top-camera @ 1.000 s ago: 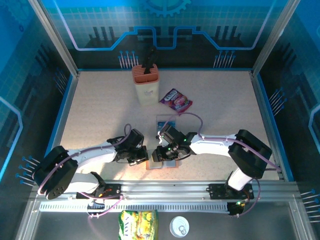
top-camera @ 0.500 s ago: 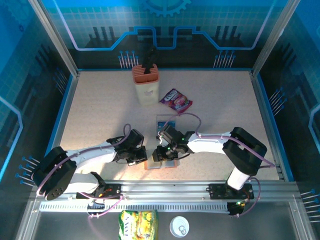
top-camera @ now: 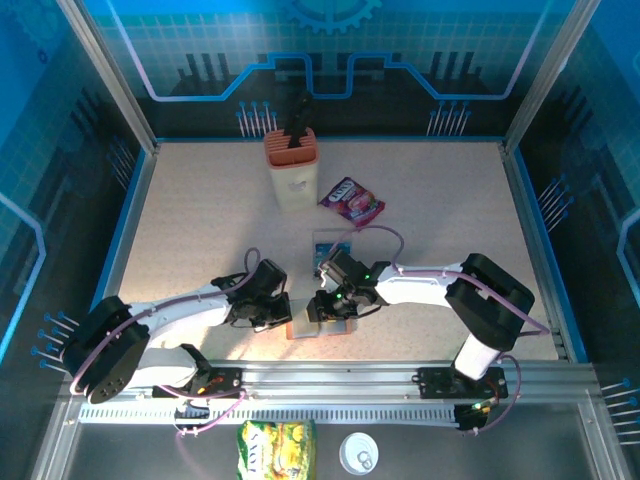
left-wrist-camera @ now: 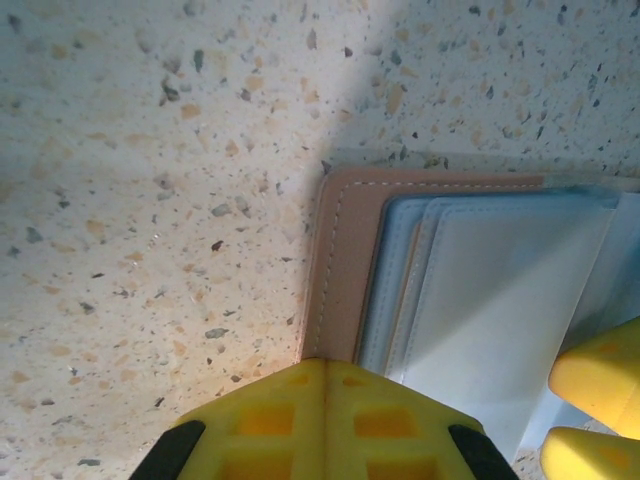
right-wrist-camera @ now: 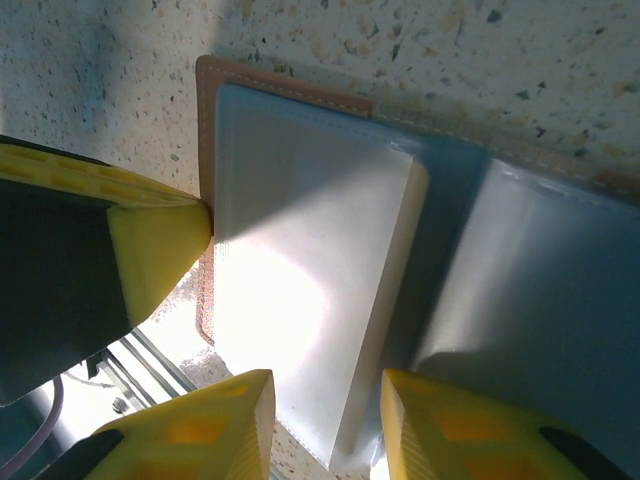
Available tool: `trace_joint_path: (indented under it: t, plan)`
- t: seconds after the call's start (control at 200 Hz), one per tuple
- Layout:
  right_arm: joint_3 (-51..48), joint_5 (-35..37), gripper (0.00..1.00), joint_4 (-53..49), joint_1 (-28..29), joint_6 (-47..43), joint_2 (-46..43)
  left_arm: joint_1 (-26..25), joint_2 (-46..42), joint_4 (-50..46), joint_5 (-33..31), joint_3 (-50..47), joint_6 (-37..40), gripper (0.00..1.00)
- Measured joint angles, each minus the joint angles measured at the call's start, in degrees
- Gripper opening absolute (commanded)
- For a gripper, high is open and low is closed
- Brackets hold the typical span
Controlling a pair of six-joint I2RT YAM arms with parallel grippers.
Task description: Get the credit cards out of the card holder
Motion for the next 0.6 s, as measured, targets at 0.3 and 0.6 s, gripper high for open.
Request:
trace_joint_path:
  t: [0.3,0.6]
  plan:
    - [-2.0,-4.5,0.29,8.7,0.0,3.1,-1.0,0.0,-0.3,-0.2,-0.5,0.0,0.0,0.0]
    - [-2.0,-5.9,0.28,11.5,0.0,4.5,2.7,0.0,-0.3,-0.2,-0.7,0.0,0.9,0.0]
